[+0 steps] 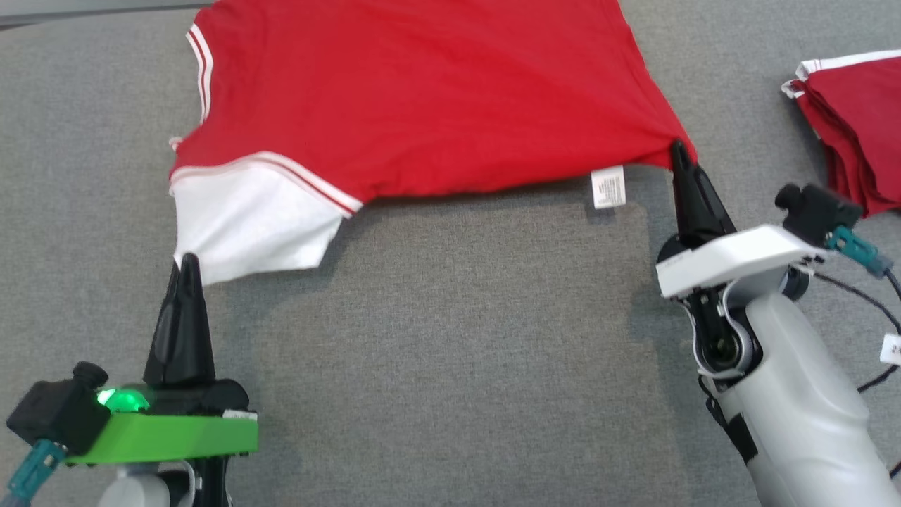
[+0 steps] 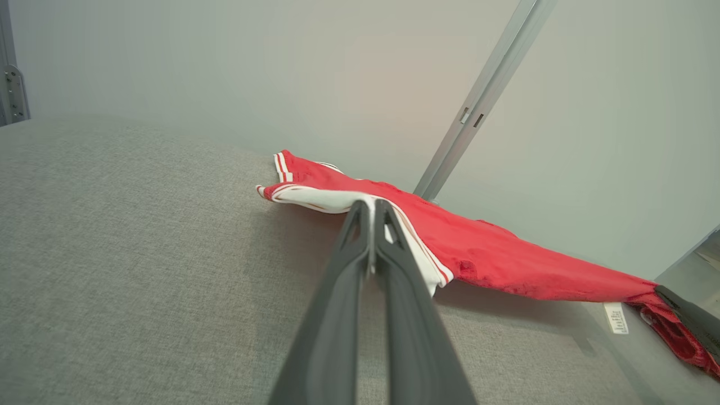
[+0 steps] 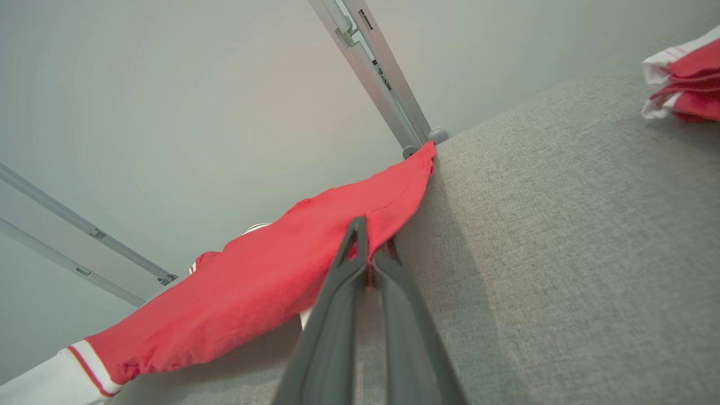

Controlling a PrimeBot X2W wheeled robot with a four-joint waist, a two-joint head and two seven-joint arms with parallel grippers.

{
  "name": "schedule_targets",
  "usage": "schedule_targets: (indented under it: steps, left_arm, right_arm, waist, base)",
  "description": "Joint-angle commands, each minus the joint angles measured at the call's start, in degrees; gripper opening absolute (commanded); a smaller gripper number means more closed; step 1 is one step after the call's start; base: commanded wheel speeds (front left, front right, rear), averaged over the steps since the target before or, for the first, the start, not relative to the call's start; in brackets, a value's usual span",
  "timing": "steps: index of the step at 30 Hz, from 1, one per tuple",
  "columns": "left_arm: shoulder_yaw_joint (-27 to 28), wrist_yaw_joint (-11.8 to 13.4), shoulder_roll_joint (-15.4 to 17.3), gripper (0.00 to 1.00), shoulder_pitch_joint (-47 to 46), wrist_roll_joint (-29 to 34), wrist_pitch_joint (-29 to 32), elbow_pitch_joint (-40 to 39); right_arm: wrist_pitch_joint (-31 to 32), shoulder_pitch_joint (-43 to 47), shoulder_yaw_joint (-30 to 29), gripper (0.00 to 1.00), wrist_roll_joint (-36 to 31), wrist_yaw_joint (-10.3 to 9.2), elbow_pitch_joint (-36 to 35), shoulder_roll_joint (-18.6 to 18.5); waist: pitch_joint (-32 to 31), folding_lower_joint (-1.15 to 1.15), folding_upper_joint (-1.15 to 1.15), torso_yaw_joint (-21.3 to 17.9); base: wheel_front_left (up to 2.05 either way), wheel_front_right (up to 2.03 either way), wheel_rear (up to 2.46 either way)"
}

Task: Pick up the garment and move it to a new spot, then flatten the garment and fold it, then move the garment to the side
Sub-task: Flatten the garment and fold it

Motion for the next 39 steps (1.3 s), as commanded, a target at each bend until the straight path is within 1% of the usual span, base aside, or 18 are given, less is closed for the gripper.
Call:
schedule_targets:
  steps: [1,9,14,17,26,33,36,39]
  left_arm:
    - [-0.1,0.4,-0.3,0.0,2.2,-0.5,0.3,0.0]
    - [-1.1,1.3,-1.0,0.0,11.4,-0.8,0.6,3.0]
    - [-1.1,1.2,-0.8,0.0,15.2,-0.5,0.3,4.9]
    - [-1.3,1.4,-0.8,0.0,17.4,-0.3,0.1,4.6]
    - [-1.5,2.8,0.0,0.0,23.4,0.3,0.9,-0.9]
    - [-2.4,3.9,0.2,0.0,28.9,0.2,2.3,-4.4]
    - [-2.9,4.1,-0.2,0.0,30.6,-0.2,2.7,-5.1]
    - [-3.0,4.5,-0.5,0.0,30.7,-0.6,2.8,-5.0]
  right_arm:
    - [-0.3,2.9,-0.7,0.0,-0.2,0.02,-1.0,-0.4]
    - [-0.3,16.3,-3.3,0.0,-1.6,0.02,-4.8,1.5]
    - [-0.3,22.3,-3.7,0.0,-3.4,0.02,-6.7,2.6]
    - [-0.3,25.5,-3.6,0.0,-4.1,0.02,-8.1,3.1]
    - [0.9,33.3,-5.6,0.0,-5.9,0.02,-15.2,4.0]
    - [5.2,40.1,-7.6,0.0,-8.1,0.02,-21.6,4.5]
    - [7.0,42.0,-7.8,0.0,-8.2,0.02,-22.7,4.7]
    - [8.2,42.6,-7.8,0.0,-8.3,0.02,-21.6,4.9]
  waist:
    - [-4.1,0.01,-0.01,0.6]
    - [-11.3,0.01,-0.01,1.1]
    - [-15.0,0.01,-0.01,0.5]
    - [-16.6,0.01,-0.01,0.2]
    - [-18.7,0.01,-0.01,-0.4]
    - [-18.2,0.01,-0.01,-1.1]
    - [-17.9,0.01,-0.01,-1.2]
    - [-17.6,0.01,-0.01,-1.1]
  base:
    - [0.0,0.0,0.0]
    - [0.0,0.0,0.0]
    - [0.0,0.0,0.0]
    - [0.0,0.0,0.0]
    - [0.0,0.0,0.0]
    - [0.0,0.0,0.0]
    - [0.0,0.0,0.0]
    - [0.0,0.0,0.0]
